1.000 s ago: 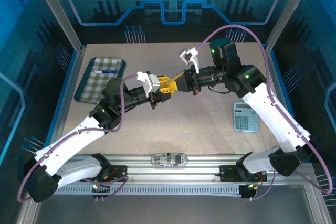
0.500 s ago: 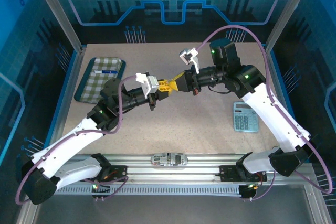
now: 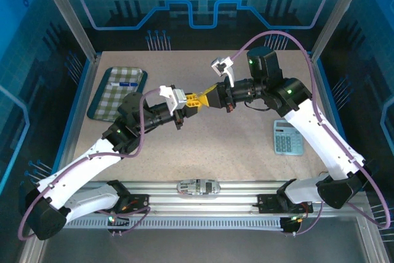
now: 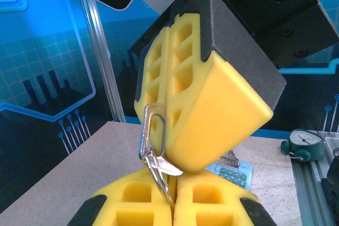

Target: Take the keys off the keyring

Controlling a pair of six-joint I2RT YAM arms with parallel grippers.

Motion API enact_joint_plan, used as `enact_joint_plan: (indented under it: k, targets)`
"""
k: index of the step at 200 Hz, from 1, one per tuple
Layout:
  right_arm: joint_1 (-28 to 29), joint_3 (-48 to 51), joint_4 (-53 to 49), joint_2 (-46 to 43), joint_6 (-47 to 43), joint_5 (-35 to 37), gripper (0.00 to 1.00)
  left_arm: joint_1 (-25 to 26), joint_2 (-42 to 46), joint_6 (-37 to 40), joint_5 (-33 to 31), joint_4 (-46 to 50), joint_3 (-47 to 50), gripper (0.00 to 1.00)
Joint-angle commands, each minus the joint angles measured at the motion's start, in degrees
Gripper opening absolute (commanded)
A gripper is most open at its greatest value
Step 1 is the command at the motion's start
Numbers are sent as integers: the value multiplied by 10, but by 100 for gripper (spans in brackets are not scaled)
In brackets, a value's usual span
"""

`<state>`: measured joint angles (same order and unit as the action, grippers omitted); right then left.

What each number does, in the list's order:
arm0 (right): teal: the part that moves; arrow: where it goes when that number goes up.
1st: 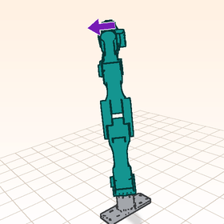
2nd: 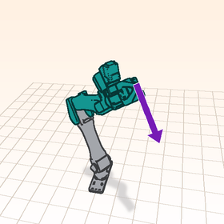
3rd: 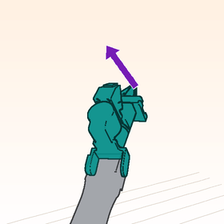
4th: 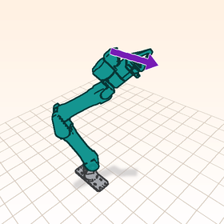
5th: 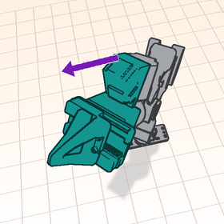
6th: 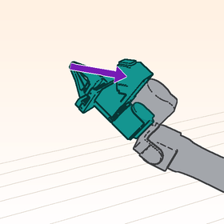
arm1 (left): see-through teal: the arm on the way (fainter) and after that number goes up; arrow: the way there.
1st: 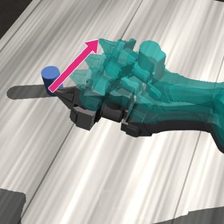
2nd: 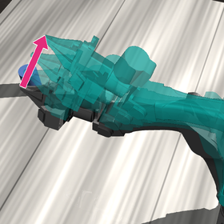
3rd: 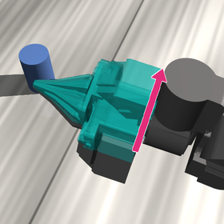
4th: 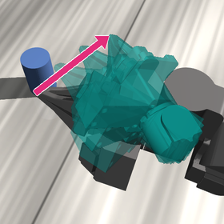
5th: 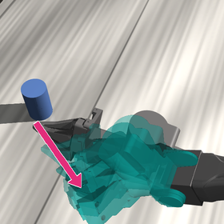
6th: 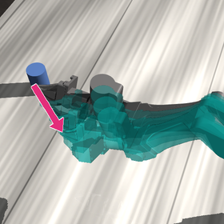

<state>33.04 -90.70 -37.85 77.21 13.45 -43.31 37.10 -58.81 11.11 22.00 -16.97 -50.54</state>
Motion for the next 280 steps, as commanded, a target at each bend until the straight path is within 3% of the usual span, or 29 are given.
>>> enact_joint_plan:
  k: [1, 56, 99, 180, 239, 252, 280]
  targets:
    - [-6, 10, 4, -25, -11, 20, 0, 0, 18, 19, -46, -20, -5, 0]
    - [1, 106, 110, -101, -60, 108, 0, 2, 33, 72, -44, 9, -11, 0]
    - [53, 219, 221, -197, -159, 230, 0, 2, 35, 97, -39, 31, -25, 0]
    - [99, 317, 313, -268, -263, 265, 0, 2, 37, 84, -33, 22, -28, 0]
    - [106, 285, 320, -220, -220, 276, 0, 7, 28, 81, 20, 45, -41, 0]
    - [102, 284, 331, -217, -195, 291, 14, 8, 29, 81, 19, 46, -40, 0]
    - [62, 285, 342, -232, -119, 262, 32, 8, 32, 92, 16, 66, -44, 0]
